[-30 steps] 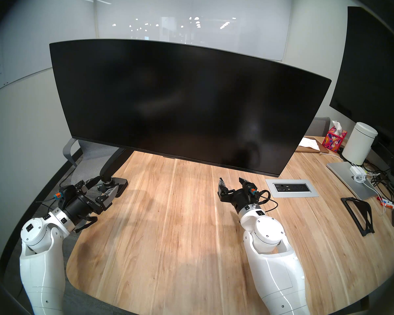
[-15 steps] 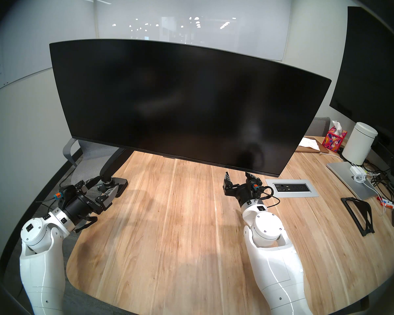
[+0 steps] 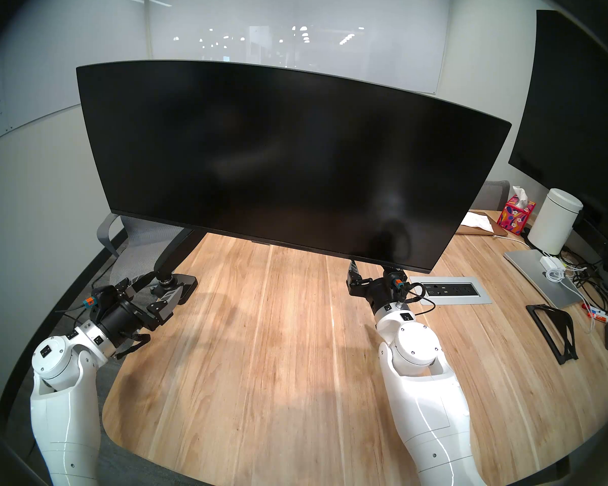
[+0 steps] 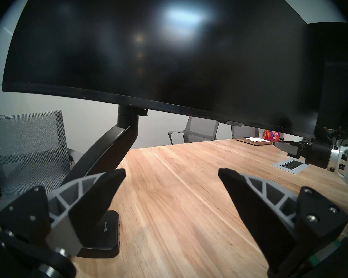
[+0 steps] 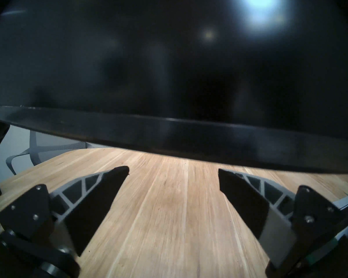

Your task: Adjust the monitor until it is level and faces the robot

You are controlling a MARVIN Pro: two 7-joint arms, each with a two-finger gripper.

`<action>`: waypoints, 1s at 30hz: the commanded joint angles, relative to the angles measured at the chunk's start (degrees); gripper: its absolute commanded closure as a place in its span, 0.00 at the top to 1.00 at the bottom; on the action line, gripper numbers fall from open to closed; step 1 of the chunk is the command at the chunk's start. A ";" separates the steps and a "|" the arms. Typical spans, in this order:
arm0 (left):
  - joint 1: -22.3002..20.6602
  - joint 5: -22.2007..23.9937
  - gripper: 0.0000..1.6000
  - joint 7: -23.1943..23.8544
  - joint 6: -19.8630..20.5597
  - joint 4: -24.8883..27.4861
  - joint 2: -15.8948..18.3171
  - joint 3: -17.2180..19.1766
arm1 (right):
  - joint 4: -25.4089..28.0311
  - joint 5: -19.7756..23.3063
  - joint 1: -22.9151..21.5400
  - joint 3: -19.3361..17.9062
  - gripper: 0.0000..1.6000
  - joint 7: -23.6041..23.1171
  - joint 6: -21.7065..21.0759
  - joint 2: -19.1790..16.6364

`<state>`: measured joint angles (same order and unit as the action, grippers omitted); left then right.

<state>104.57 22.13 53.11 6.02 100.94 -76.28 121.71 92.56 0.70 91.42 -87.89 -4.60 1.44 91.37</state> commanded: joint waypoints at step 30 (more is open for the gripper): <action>-0.05 0.01 1.00 -0.10 -0.07 0.78 -0.14 0.02 | 3.93 -0.11 -1.34 -0.51 1.00 0.38 0.08 0.48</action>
<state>104.56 22.11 53.11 6.02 100.94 -76.28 121.72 94.14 0.87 91.10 -88.47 -4.26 1.17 92.03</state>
